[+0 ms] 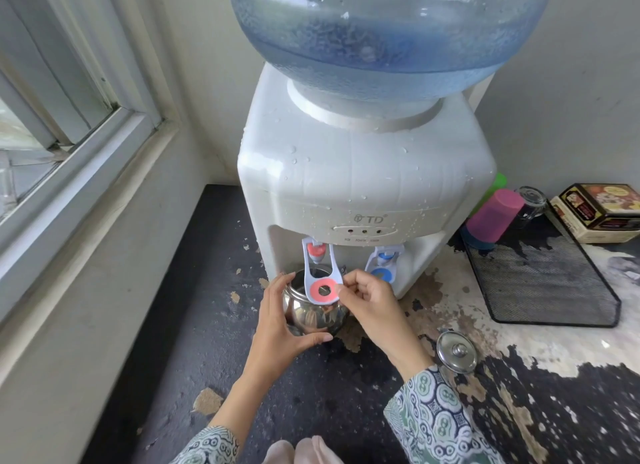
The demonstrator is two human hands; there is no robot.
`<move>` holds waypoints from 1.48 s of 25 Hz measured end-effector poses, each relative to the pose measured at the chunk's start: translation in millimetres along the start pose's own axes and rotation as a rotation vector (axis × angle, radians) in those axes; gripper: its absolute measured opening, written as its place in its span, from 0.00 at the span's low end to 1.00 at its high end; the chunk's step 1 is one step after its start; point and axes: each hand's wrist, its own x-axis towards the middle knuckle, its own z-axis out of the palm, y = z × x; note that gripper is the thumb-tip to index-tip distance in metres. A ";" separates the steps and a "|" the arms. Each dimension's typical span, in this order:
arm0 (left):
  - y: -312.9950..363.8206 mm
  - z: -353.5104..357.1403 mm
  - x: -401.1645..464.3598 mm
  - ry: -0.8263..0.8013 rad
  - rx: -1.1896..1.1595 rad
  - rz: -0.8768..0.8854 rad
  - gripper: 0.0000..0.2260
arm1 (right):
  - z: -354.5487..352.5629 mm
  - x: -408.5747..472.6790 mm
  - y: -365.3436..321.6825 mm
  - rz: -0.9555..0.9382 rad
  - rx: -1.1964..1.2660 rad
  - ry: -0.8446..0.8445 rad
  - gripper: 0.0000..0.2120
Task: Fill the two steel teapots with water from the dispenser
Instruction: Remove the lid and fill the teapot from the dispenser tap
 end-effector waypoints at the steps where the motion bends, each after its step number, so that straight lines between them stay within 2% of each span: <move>1: -0.5 0.0 -0.3 0.006 -0.001 0.005 0.44 | 2.2 1.9 3.9 0.004 -0.011 0.015 0.06; 9: -10.8 5.0 -0.1 0.050 -0.021 0.025 0.45 | 16.0 18.4 21.7 0.017 -0.084 0.188 0.05; 14: -12.4 7.8 -0.4 0.055 0.026 0.027 0.44 | 25.6 30.0 29.4 -0.004 -0.211 0.345 0.06; 19: -15.5 8.3 0.6 0.040 0.145 0.069 0.44 | 33.4 11.9 32.6 -0.090 -0.112 0.490 0.08; 21: -17.4 10.9 -1.2 0.047 0.200 0.086 0.43 | 40.8 0.3 38.2 -0.060 -0.091 0.530 0.13; 23: -19.6 13.3 -2.9 0.048 0.267 0.107 0.42 | 42.2 -6.2 47.3 0.095 -0.007 0.499 0.20; 25: -20.4 15.3 -5.0 0.047 0.311 0.138 0.41 | 35.5 -8.3 54.0 0.267 0.101 0.356 0.27; 28: -16.1 18.2 -11.2 0.071 0.318 0.125 0.39 | 26.8 -13.6 56.1 0.354 0.281 0.186 0.31; 30: -12.5 25.1 -18.8 0.082 0.326 0.108 0.39 | 19.1 -22.2 58.1 0.357 0.295 0.170 0.30; 34: -5.1 48.0 -41.8 0.114 0.304 0.085 0.36 | 0.2 -45.9 65.6 0.340 0.293 0.170 0.20; 37: -1.9 73.2 -63.0 0.110 0.273 0.051 0.36 | -17.9 -66.1 72.7 0.363 0.228 0.177 0.20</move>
